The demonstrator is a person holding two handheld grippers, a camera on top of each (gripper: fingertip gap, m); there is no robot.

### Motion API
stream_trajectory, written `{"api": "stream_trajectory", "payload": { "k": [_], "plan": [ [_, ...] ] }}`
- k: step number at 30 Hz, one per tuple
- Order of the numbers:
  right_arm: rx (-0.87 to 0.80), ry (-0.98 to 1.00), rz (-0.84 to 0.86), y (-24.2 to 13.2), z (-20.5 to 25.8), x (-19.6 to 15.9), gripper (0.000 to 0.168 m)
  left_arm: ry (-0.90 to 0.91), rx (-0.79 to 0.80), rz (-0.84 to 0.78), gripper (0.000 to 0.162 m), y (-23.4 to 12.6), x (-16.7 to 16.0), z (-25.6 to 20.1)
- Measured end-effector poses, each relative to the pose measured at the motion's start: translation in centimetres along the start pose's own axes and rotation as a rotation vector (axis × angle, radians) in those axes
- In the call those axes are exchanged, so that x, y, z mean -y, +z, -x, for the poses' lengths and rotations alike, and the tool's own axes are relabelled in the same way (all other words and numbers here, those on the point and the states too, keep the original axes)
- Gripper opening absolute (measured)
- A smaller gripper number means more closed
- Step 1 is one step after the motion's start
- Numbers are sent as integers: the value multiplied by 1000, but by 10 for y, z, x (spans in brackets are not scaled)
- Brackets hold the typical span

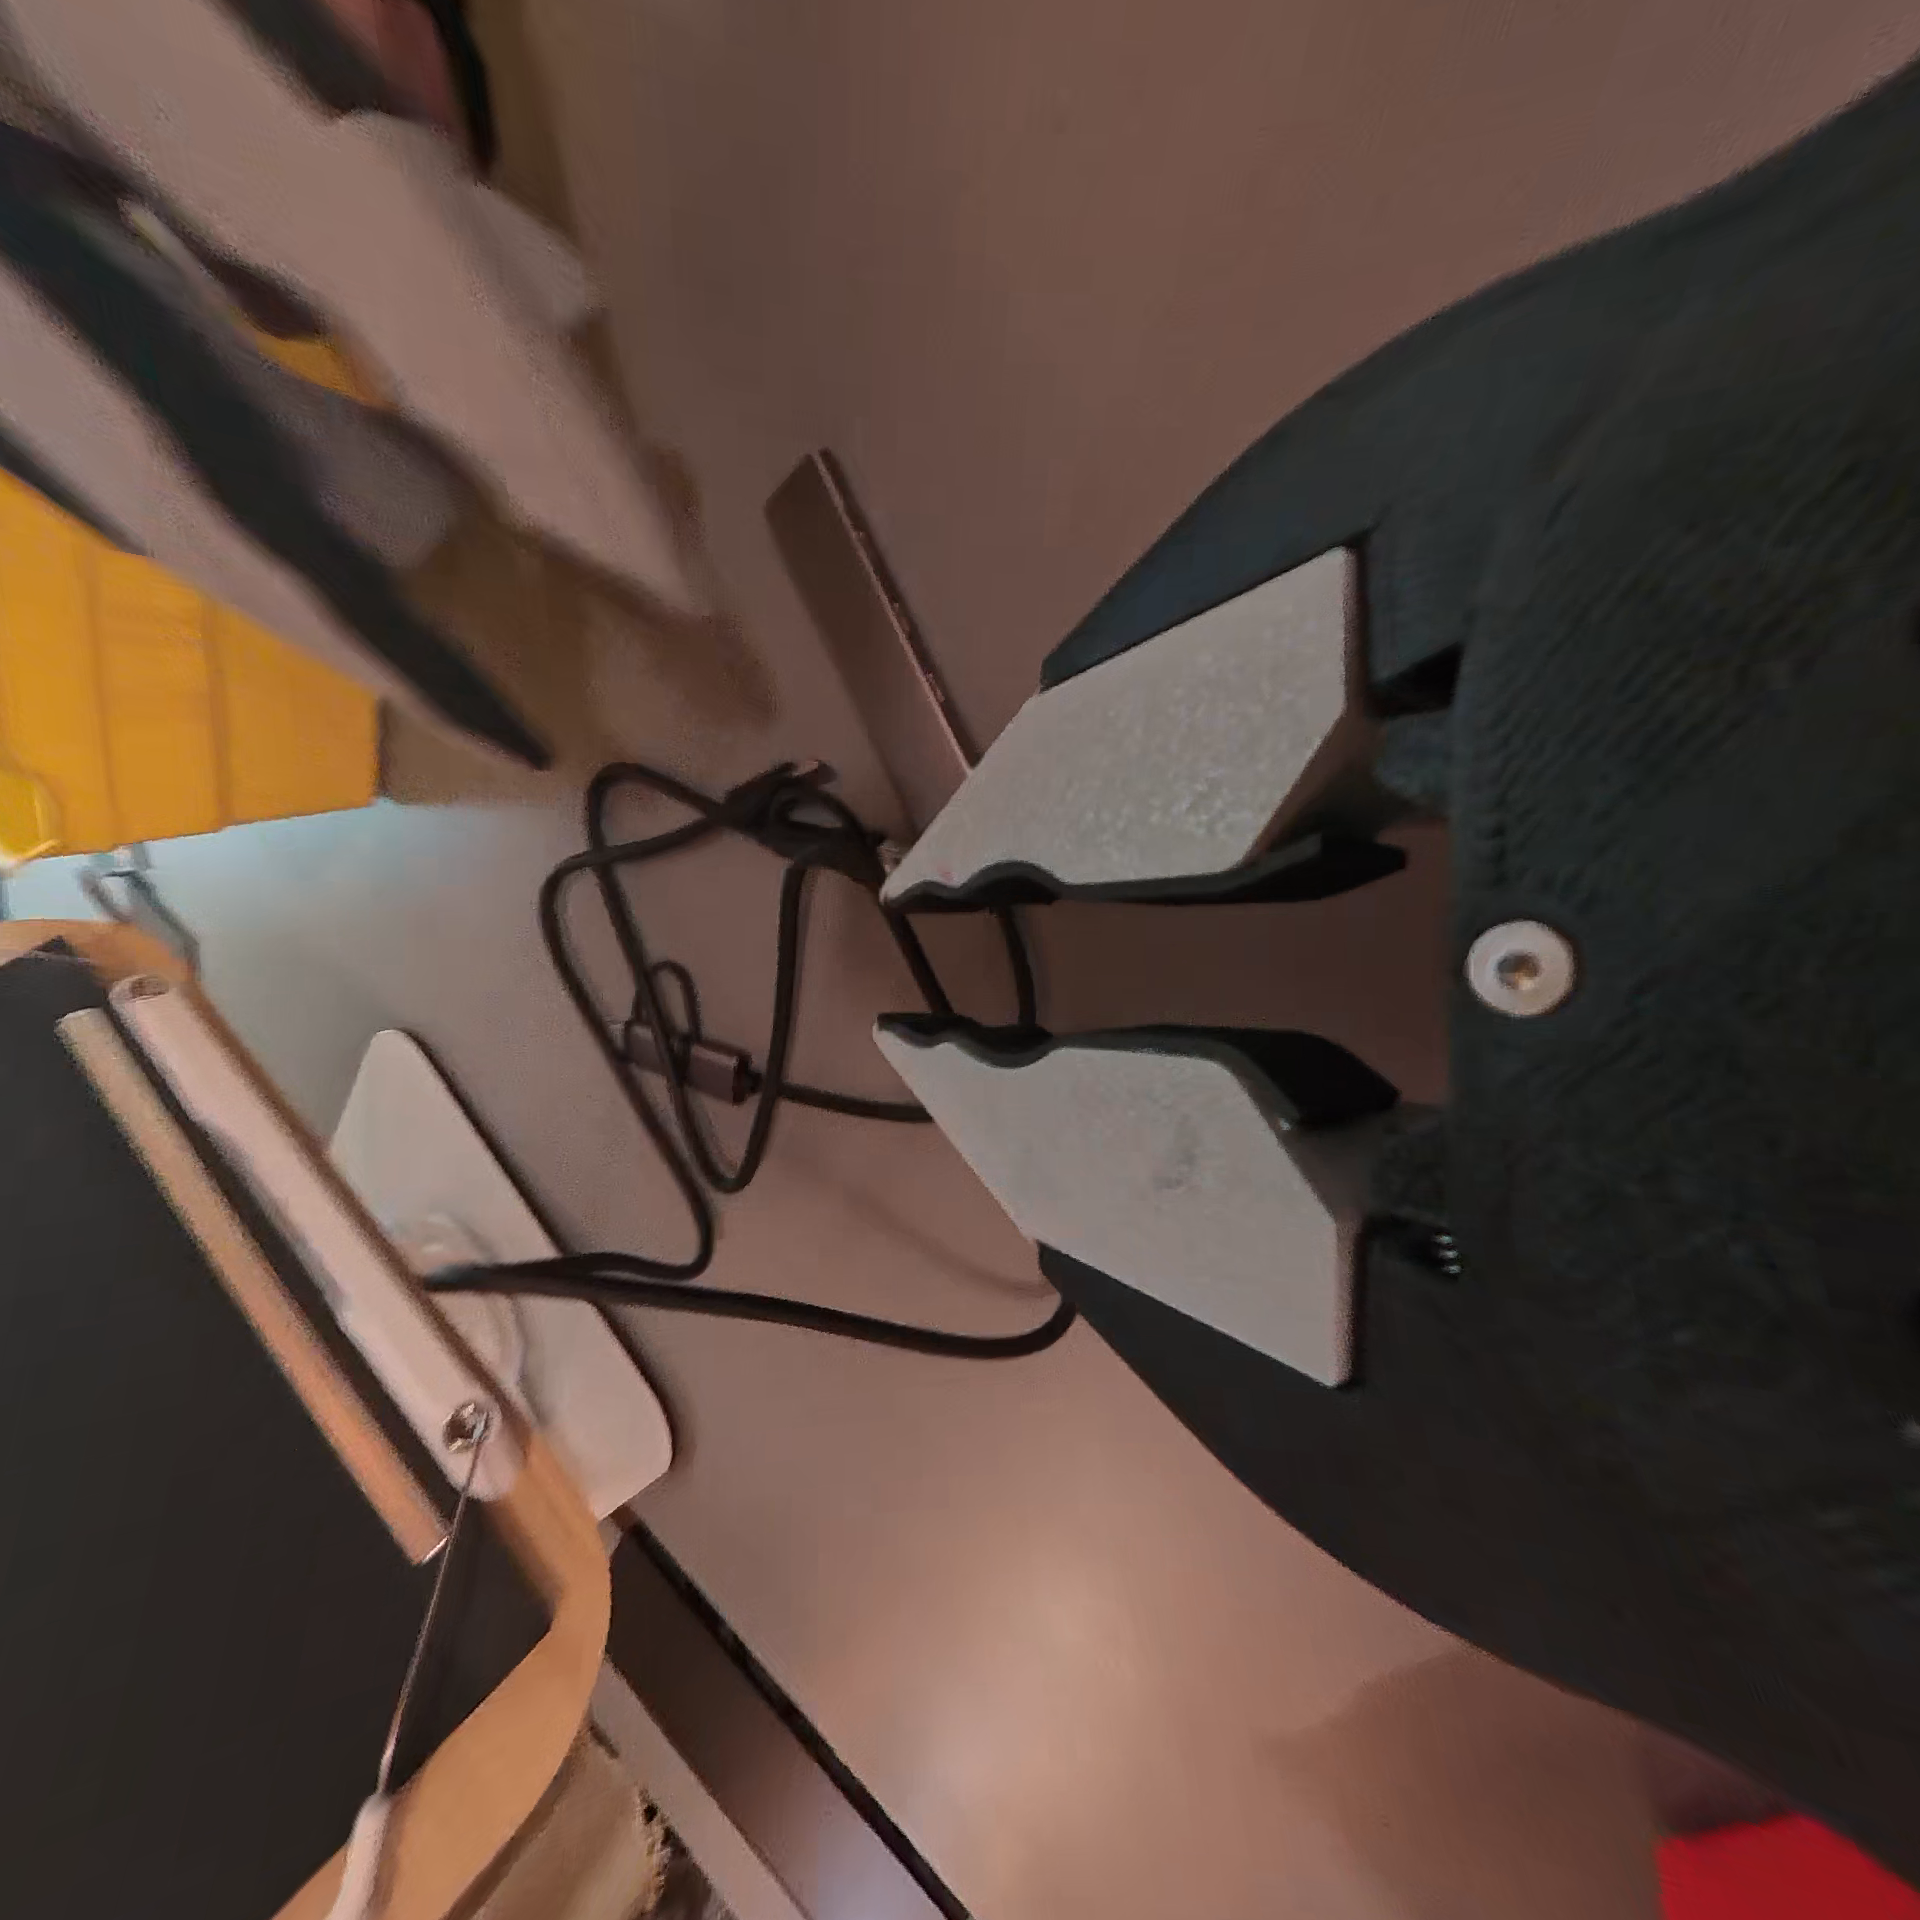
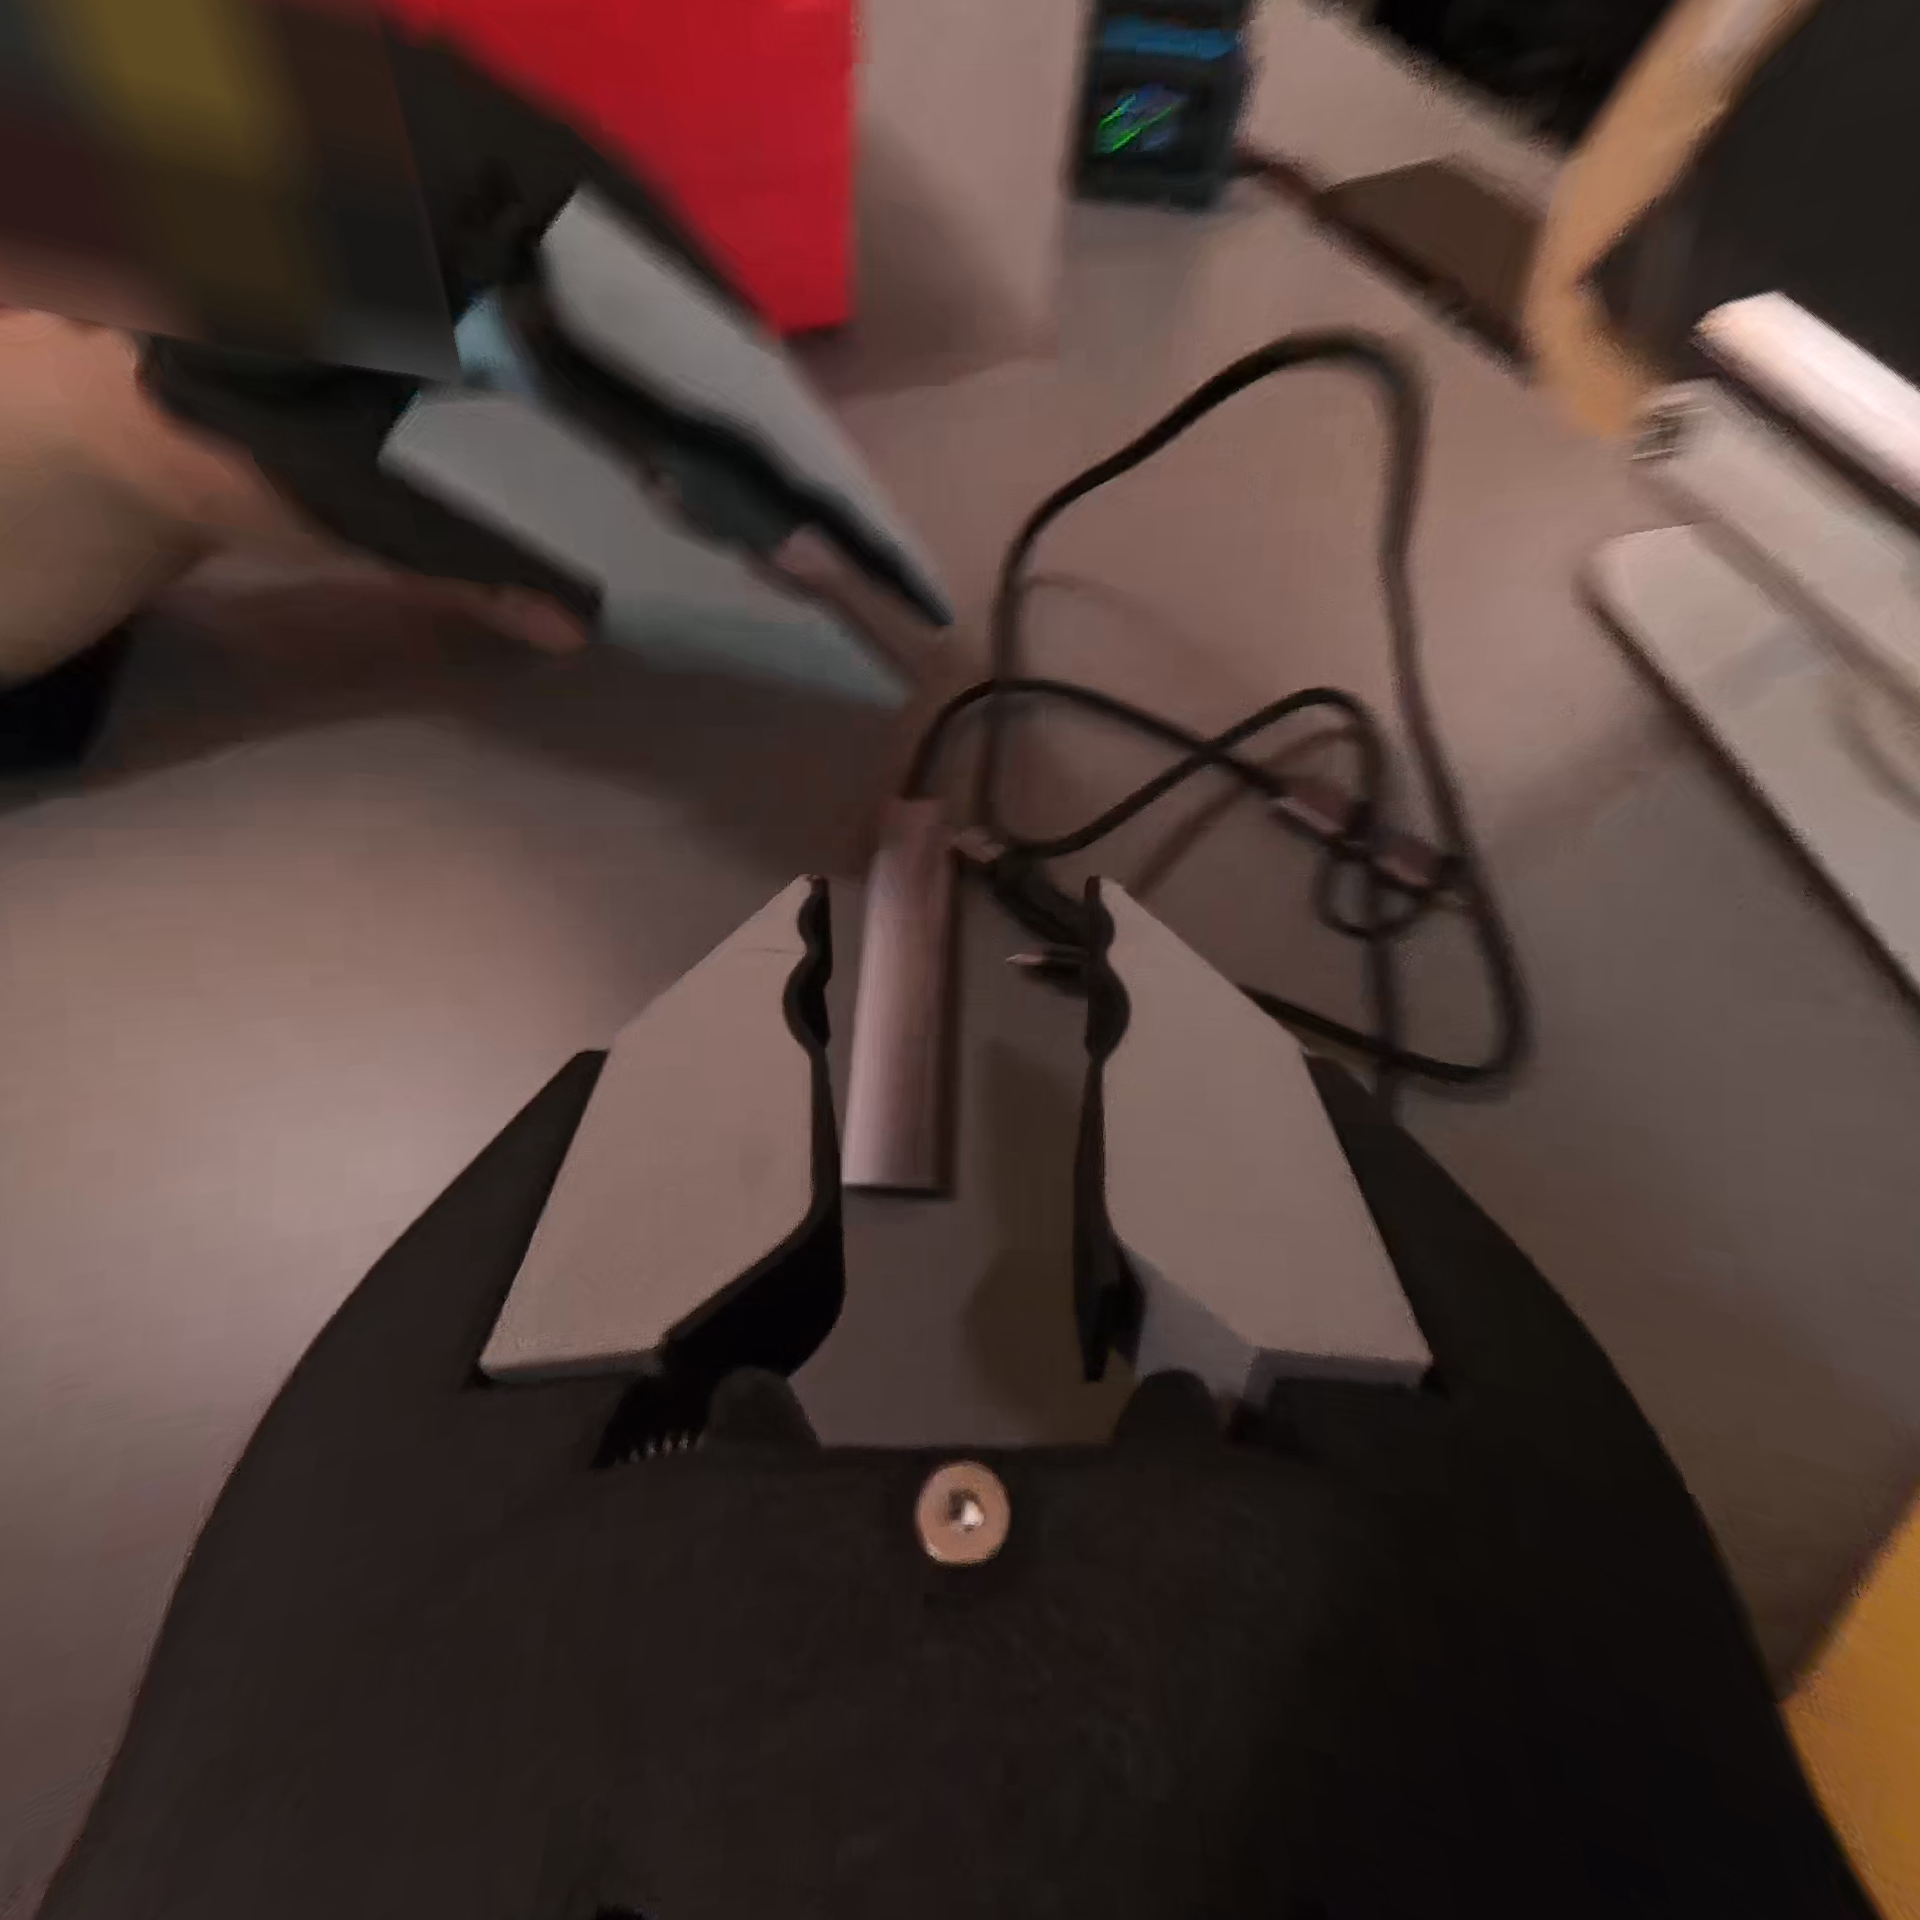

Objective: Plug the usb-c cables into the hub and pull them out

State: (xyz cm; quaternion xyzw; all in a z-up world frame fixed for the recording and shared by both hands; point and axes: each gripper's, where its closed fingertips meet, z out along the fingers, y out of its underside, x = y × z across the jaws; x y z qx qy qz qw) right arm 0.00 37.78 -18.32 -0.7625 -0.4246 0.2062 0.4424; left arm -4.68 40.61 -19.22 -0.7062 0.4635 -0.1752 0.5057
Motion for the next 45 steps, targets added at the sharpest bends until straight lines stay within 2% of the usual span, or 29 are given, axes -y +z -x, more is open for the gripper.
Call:
{"api": "stream_trajectory", "payload": {
  "k": [2,5,7,8,9,13,15,18,20,21,23,29,32,34,37,41,45],
  "plan": [
    [72,-81,122,9,19,-20,47,-46,-33,-69,13,-7,4,-2],
    [7,-151,274,19,12,-49,51,-95,-57,-78,14,-18,1,-1],
    [24,-113,284,21,13,-52,44,-72,-51,-80,15,-22,-2,2],
    [46,-87,287,21,15,-54,36,-61,-48,-72,17,-24,-4,3],
    [69,-58,284,22,17,-55,19,-50,-71,-63,23,-24,-6,0],
    [79,-18,285,23,15,-55,18,-74,-248,-14,46,-27,-12,-28],
    [102,45,237,22,17,-47,18,-22,-257,0,53,-26,-13,-35],
    [219,214,103,13,21,-24,18,88,-173,-12,50,-23,-12,-31],
    [303,300,50,6,23,-16,19,226,-31,-45,48,-23,-6,-19],
    [330,330,35,4,24,-14,18,299,2,-64,41,-24,-4,-20],
    [367,366,18,2,25,-12,18,421,39,-68,31,-24,-4,-26],
    [486,454,-15,0,36,-5,18,599,85,14,27,-11,-19,-33],
    [526,462,-15,-1,41,-4,19,714,178,42,9,-8,-18,-24],
    [524,451,-59,-5,38,3,18,739,187,39,8,-9,-15,-24],
    [499,451,-149,-13,29,17,15,659,145,-1,6,-12,-8,-28],
    [309,320,-200,-19,7,23,24,605,159,-16,7,-19,-7,-15],
    [106,79,-308,-37,-5,43,31,568,168,38,6,-19,-15,-6]
  ]
}}
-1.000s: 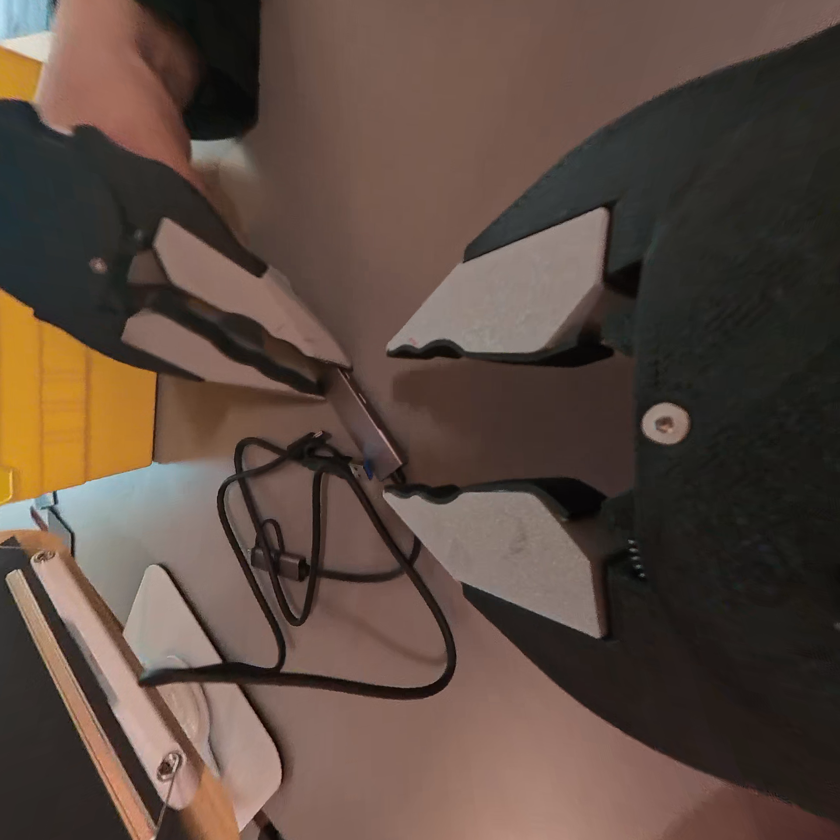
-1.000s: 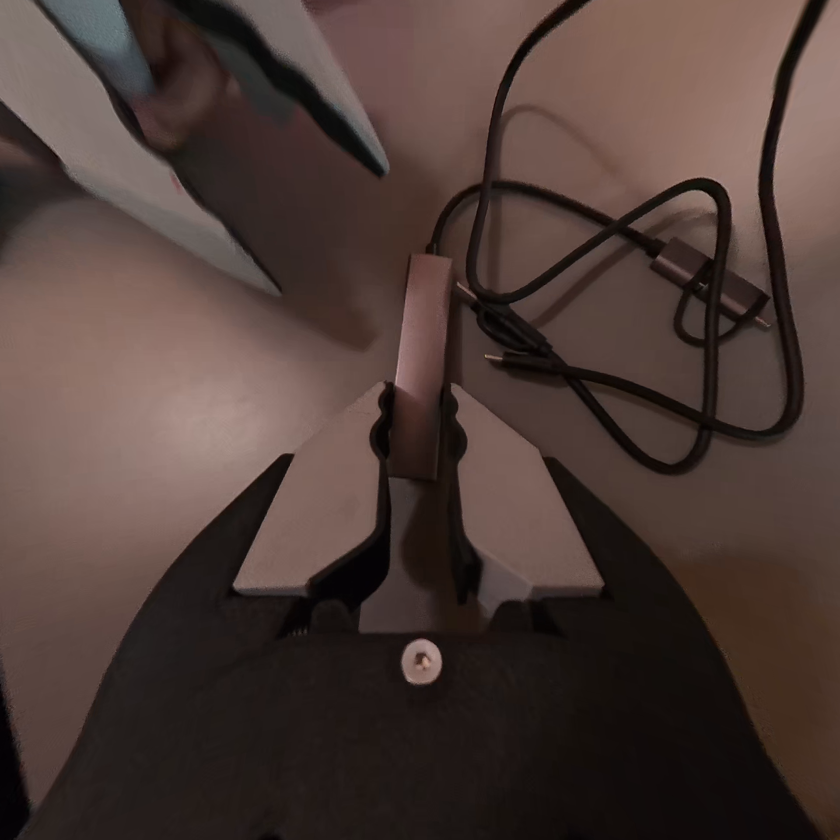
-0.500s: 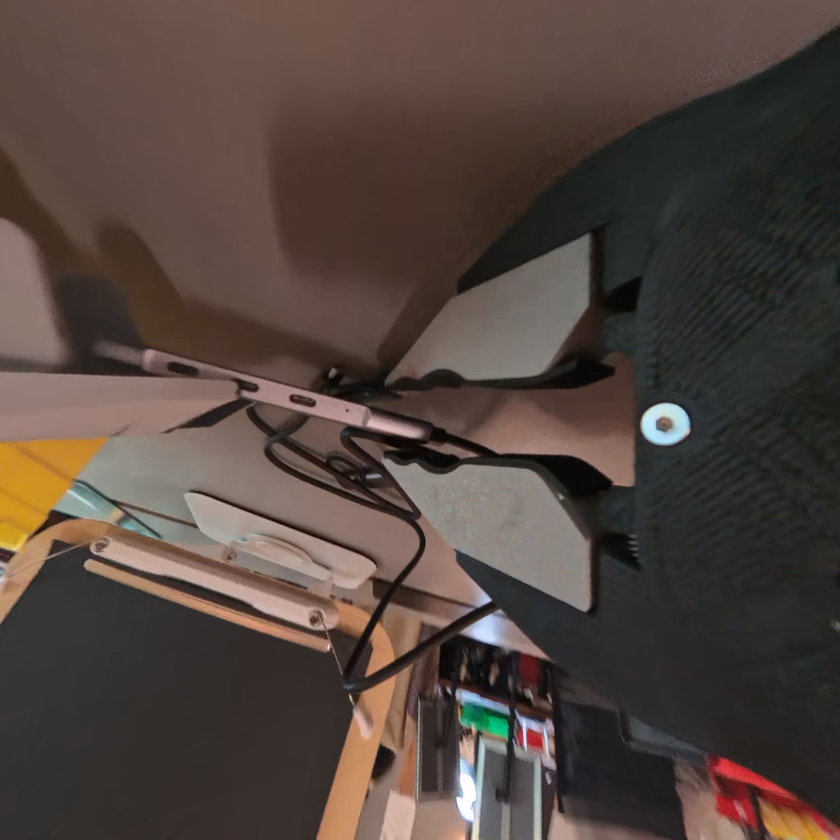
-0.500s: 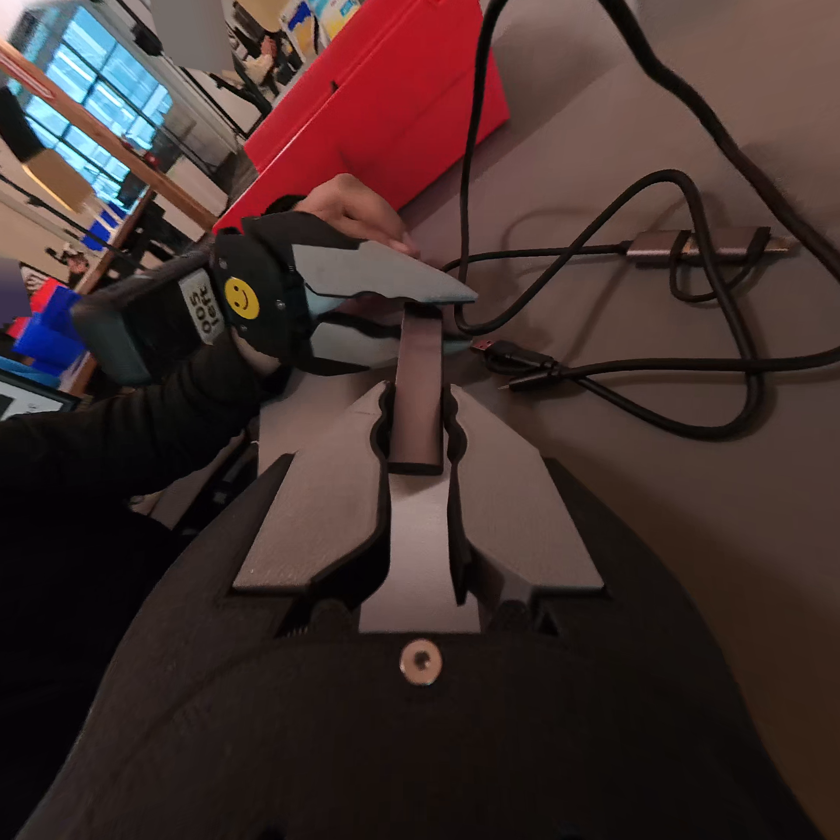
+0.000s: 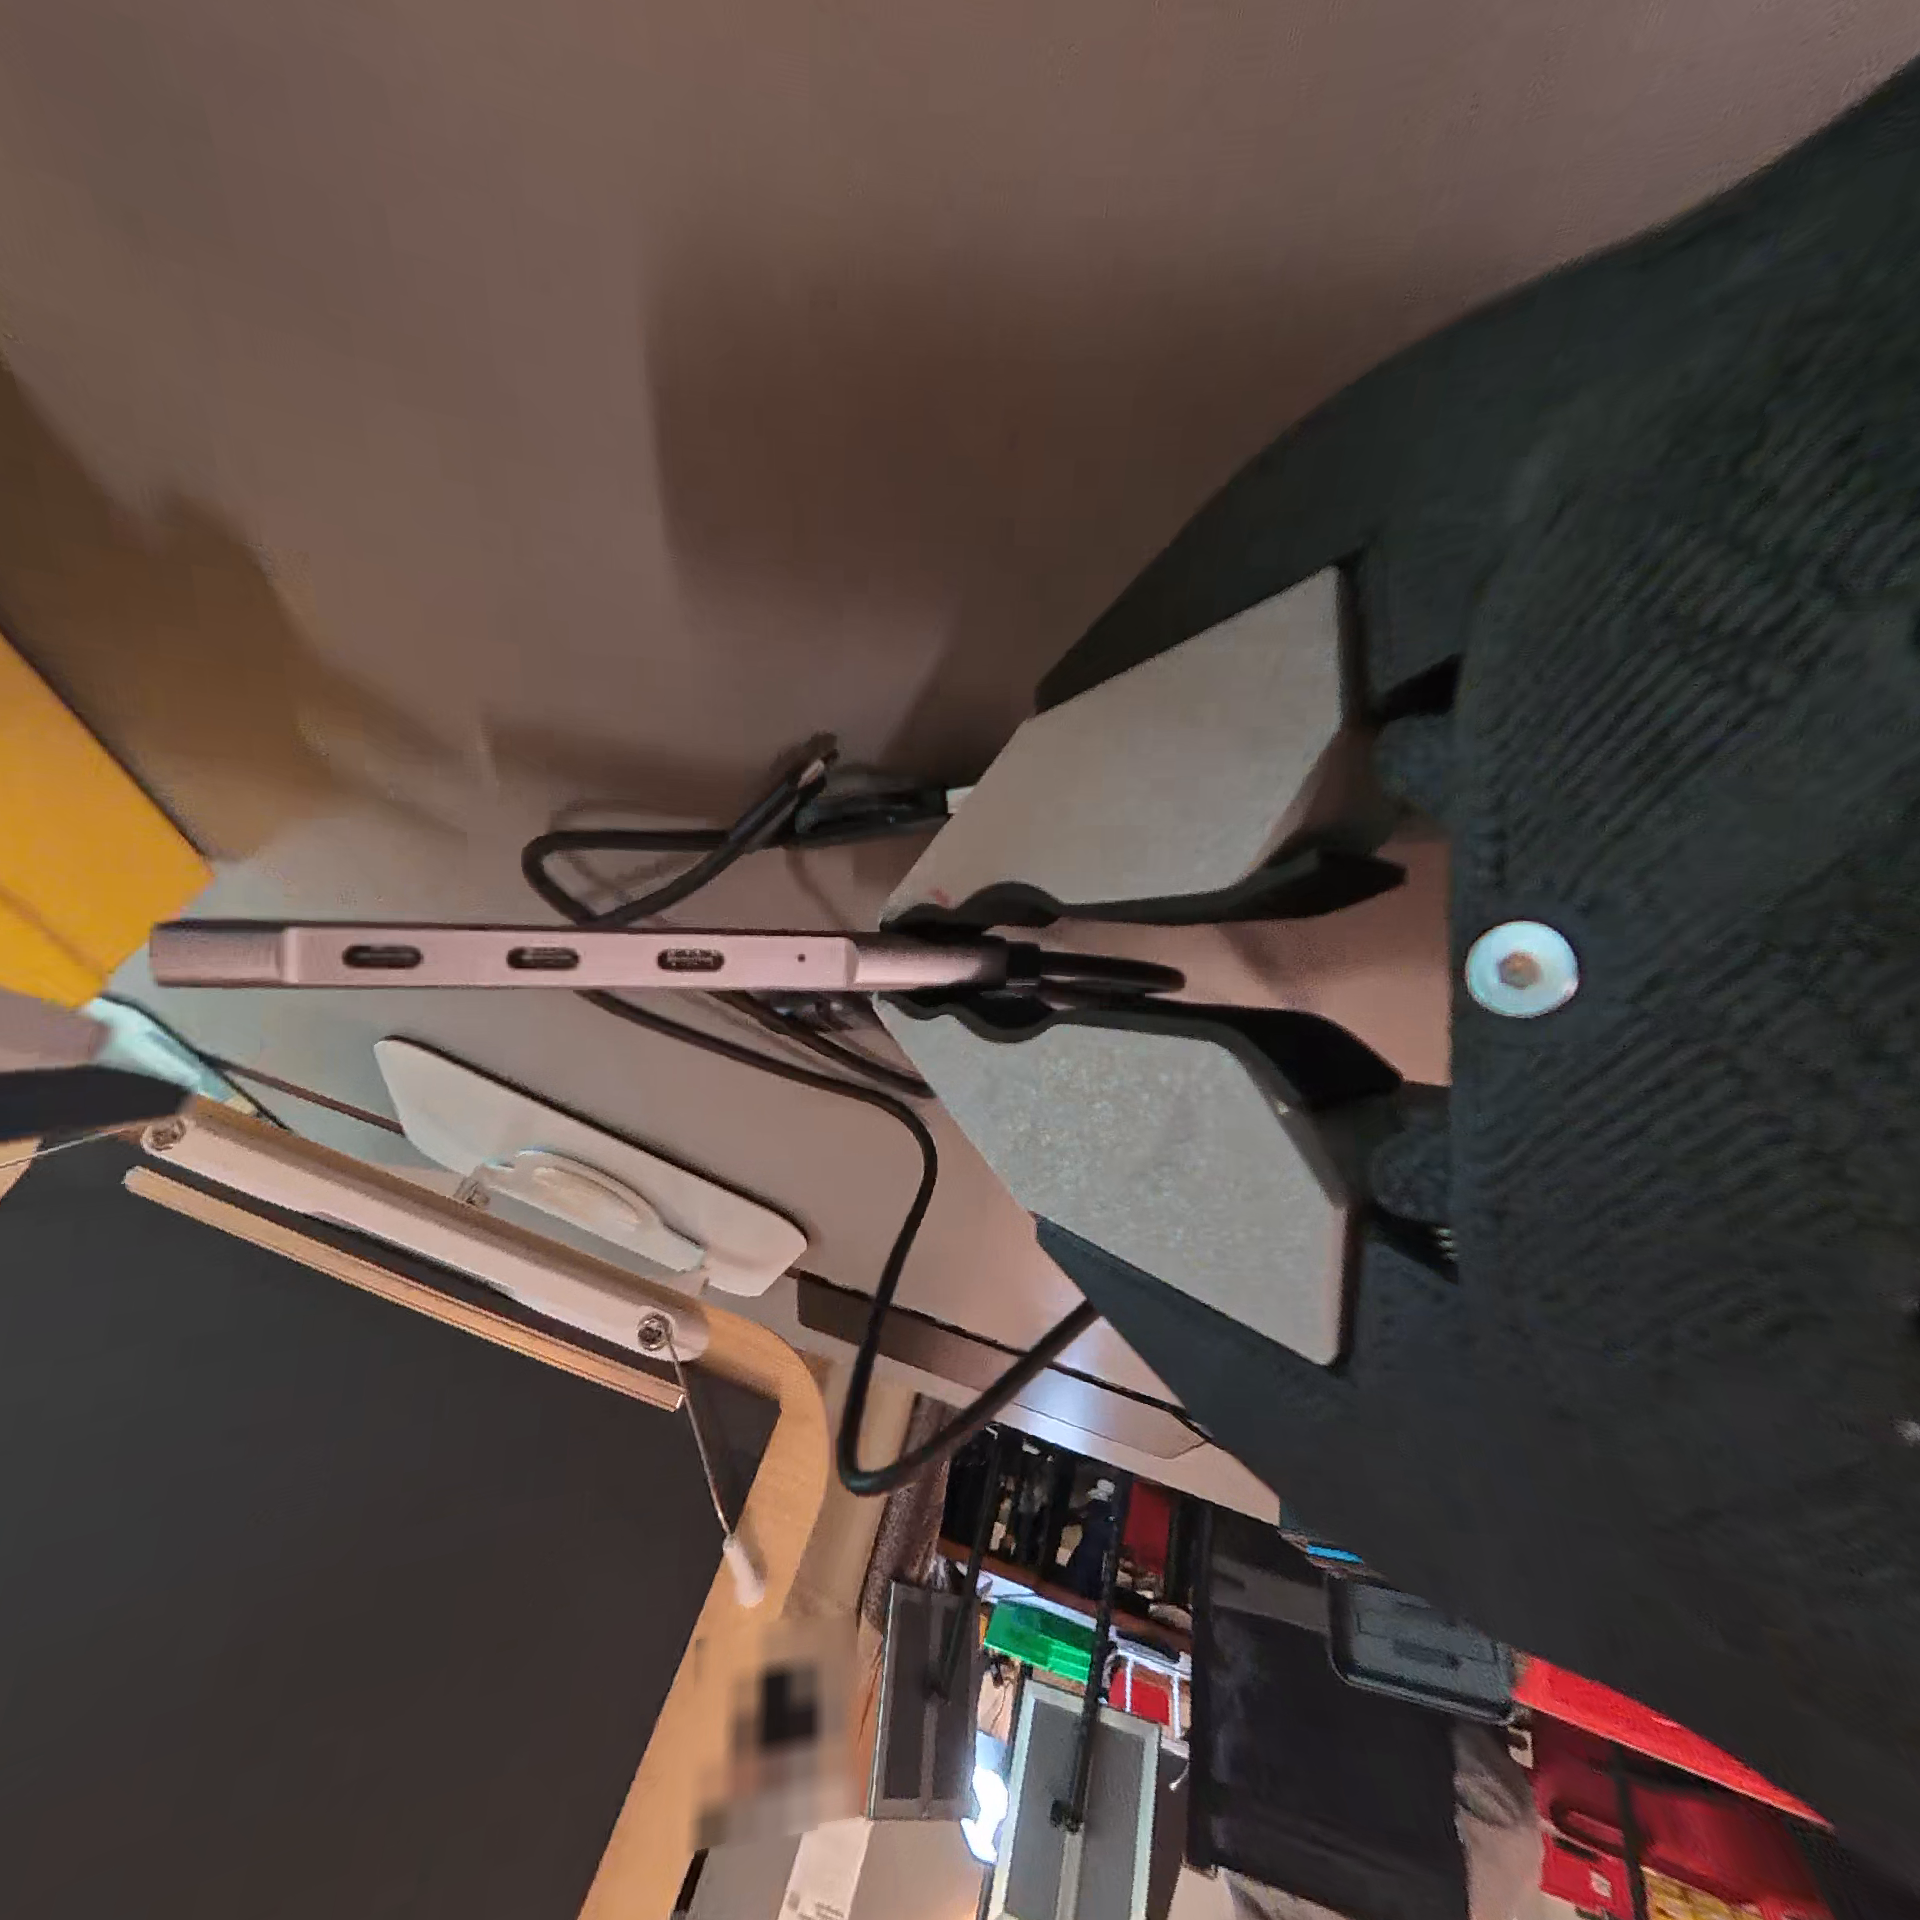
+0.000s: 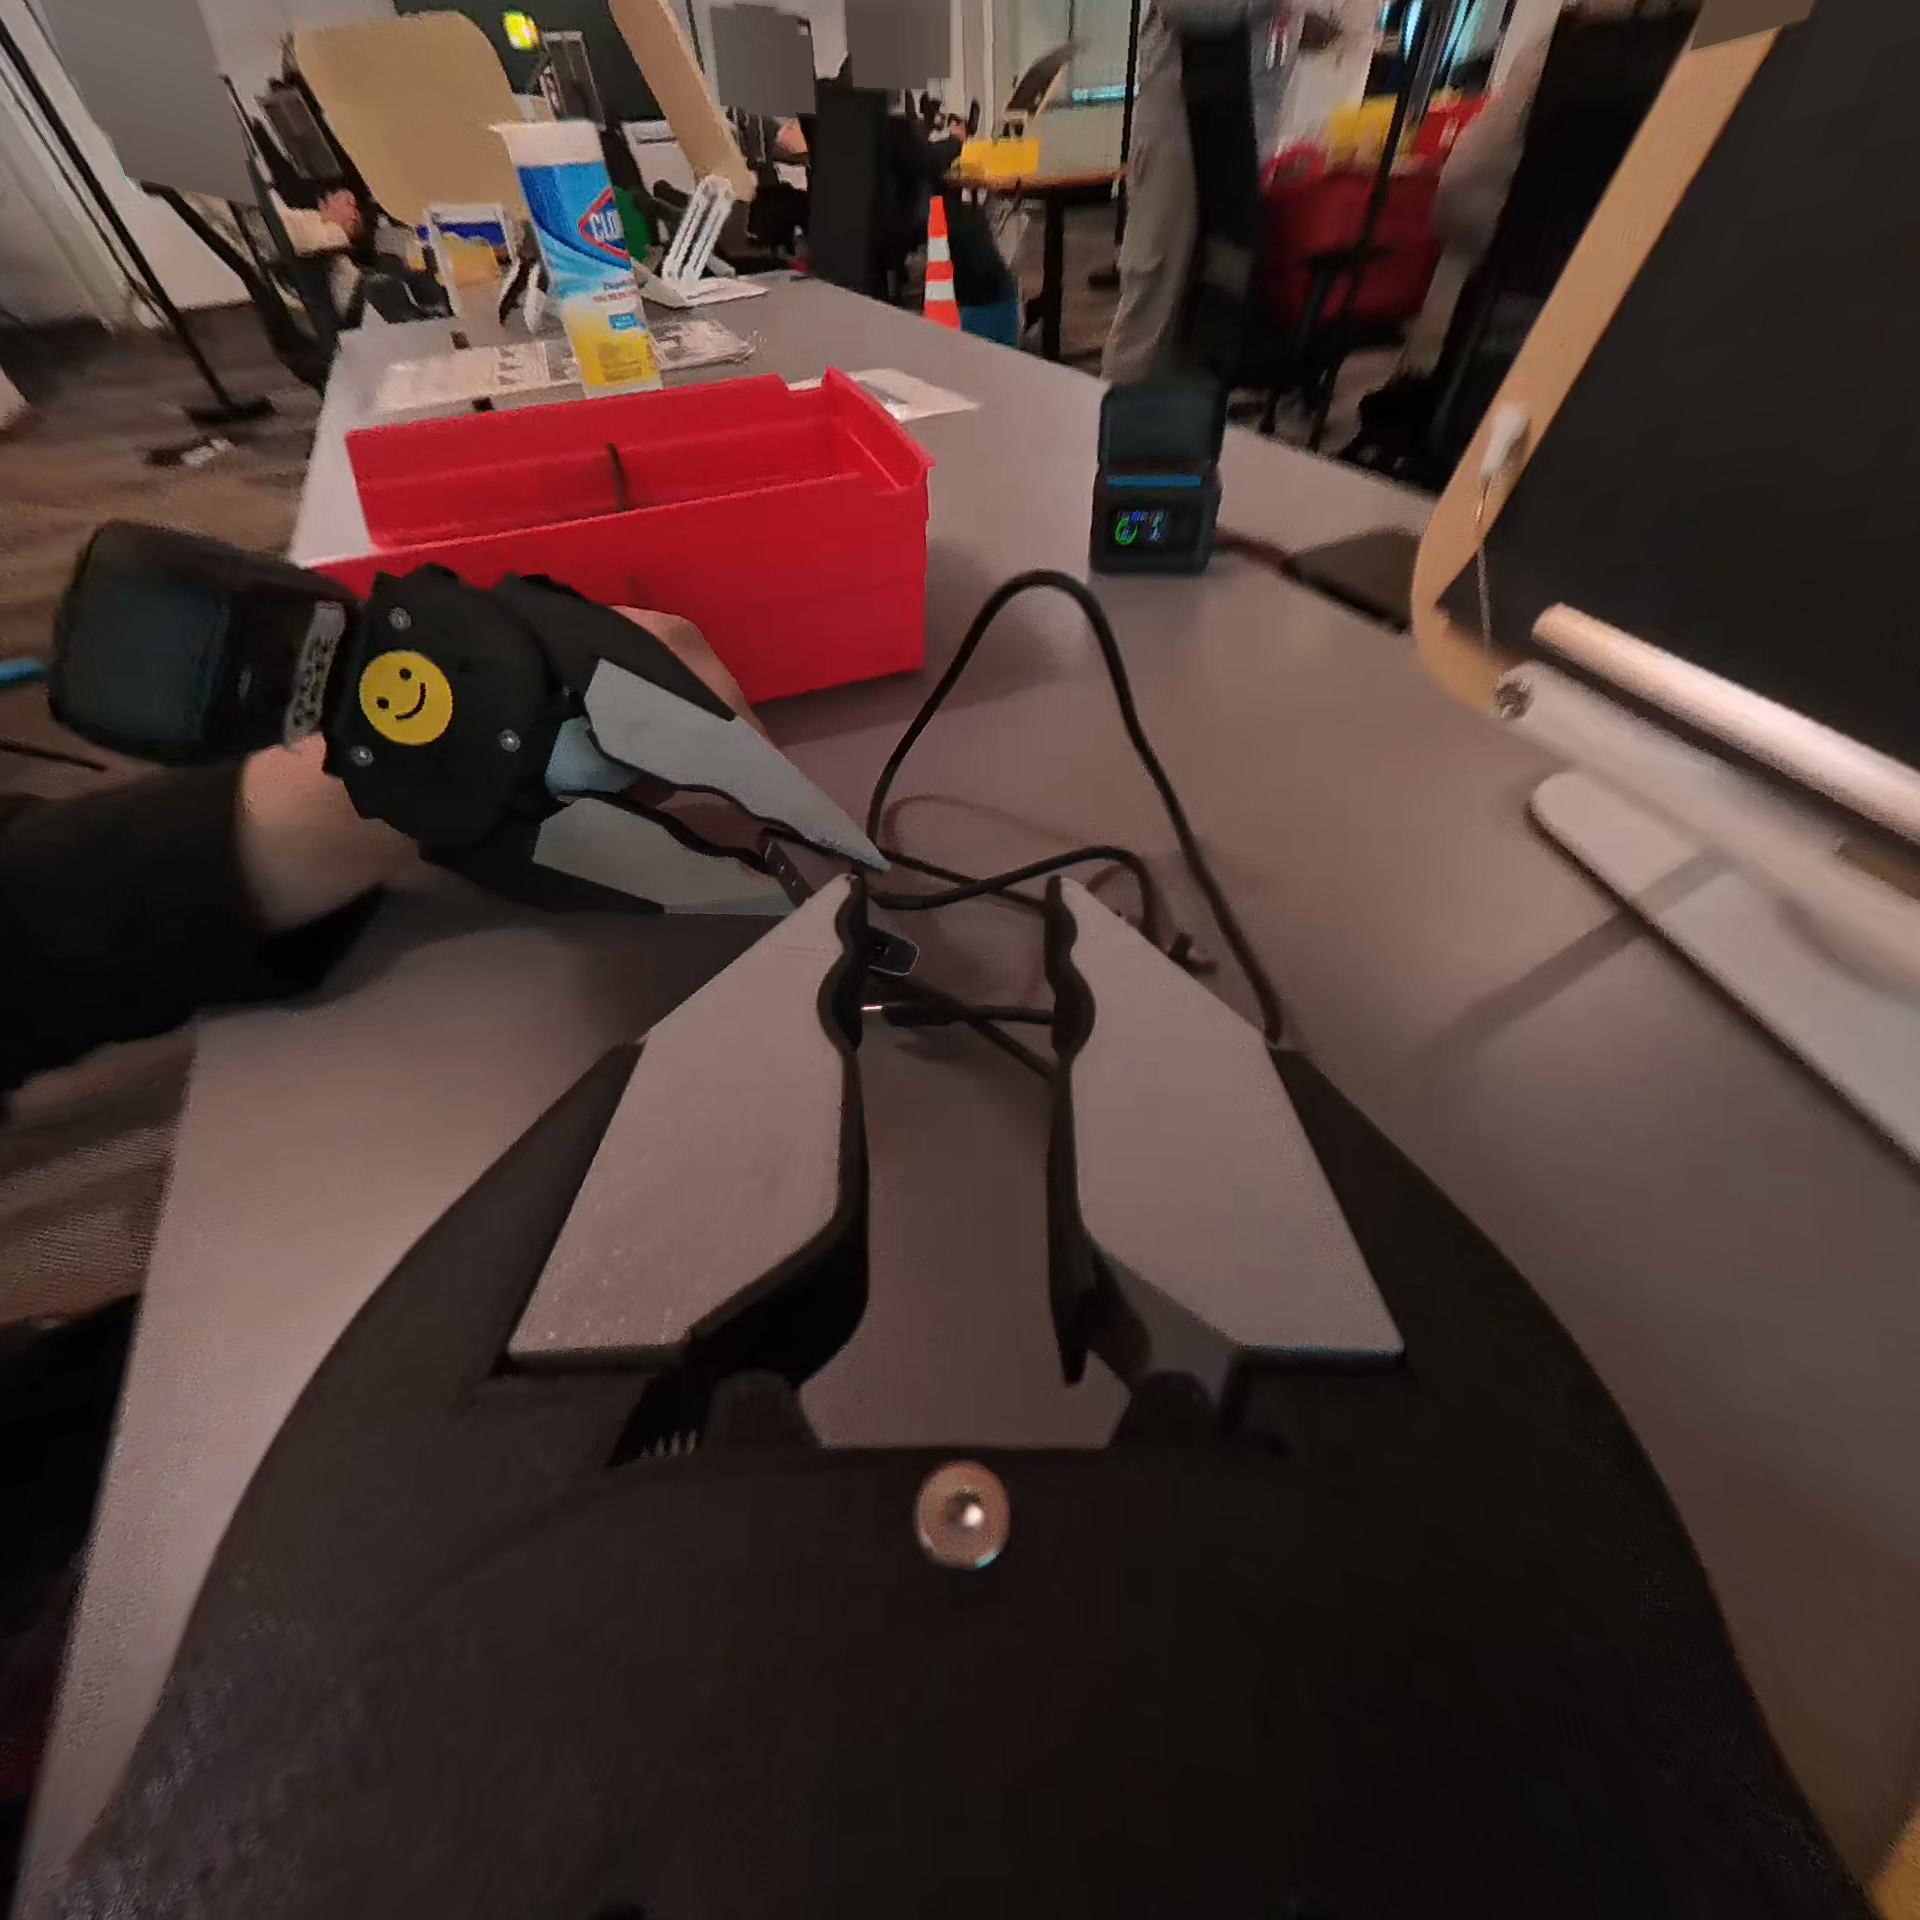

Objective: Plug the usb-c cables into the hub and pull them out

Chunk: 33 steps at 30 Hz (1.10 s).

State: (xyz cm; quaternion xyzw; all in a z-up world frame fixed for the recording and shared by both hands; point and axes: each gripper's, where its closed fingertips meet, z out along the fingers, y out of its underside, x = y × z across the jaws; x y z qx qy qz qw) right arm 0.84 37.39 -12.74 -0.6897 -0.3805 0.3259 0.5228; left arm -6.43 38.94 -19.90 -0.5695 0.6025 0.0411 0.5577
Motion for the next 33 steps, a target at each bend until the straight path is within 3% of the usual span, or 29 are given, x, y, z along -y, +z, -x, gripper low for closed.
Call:
{"api": "stream_trajectory", "payload": {
  "k": [5,7,9,16,23,29,33],
  "plan": [
    [74,-130,33,9,26,-6,38,-24,-15,-35,6,-3,5,0],
    [66,-148,77,16,26,-15,22,-26,-28,-56,6,-5,9,-1],
    [52,-169,90,18,24,-18,19,-33,-30,-60,6,-6,10,-1],
    [115,-21,112,17,18,-26,18,-65,-72,-106,8,-7,19,-10],
    [141,-3,126,23,23,-31,18,-140,-125,-159,7,-12,28,-12],
    [278,154,38,15,31,-17,12,-145,-89,-196,12,-12,34,-9],
    [283,178,22,15,29,-16,13,-191,-125,-200,11,-15,36,-7]
  ]
}}
